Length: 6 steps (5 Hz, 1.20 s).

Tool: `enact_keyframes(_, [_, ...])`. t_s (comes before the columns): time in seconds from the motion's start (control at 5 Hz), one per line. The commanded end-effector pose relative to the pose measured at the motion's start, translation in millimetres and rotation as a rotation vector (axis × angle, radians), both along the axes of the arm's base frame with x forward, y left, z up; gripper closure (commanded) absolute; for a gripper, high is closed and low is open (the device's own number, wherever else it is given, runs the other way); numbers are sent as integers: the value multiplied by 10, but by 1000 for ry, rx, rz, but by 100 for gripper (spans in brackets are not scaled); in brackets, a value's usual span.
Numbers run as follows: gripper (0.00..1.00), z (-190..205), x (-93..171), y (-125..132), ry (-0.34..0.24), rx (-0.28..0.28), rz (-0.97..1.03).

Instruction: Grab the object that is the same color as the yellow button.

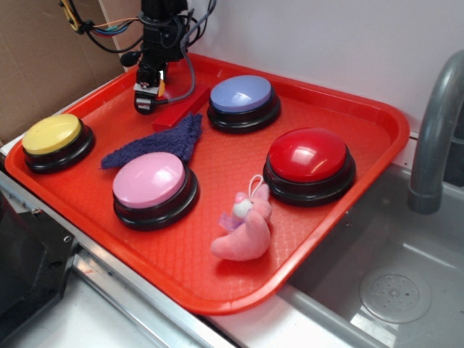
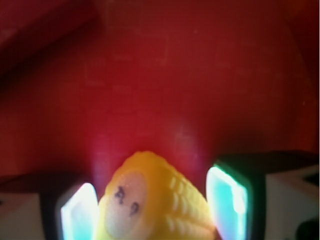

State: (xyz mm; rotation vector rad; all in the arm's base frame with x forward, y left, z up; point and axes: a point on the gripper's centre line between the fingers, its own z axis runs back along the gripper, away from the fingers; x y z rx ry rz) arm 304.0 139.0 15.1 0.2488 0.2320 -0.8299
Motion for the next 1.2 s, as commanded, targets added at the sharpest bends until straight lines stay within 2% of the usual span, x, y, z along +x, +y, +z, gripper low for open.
enact_keyframes(0.0, [100, 950, -265, -275, -265, -30, 451])
enact_keyframes(0.2, [100, 1436, -512, -476, -331, 8, 697])
enact_keyframes(0.4, [100, 1680, -653, -713, -267, -20, 879])
enact_keyframes(0.6, [100, 1797, -771, -1044, -235, -33, 947])
enact_keyframes(0.8, [100, 1832, -918, -1365, -251, -40, 997])
enact_keyframes(1.0, [100, 1877, -965, -1400, -287, -48, 917])
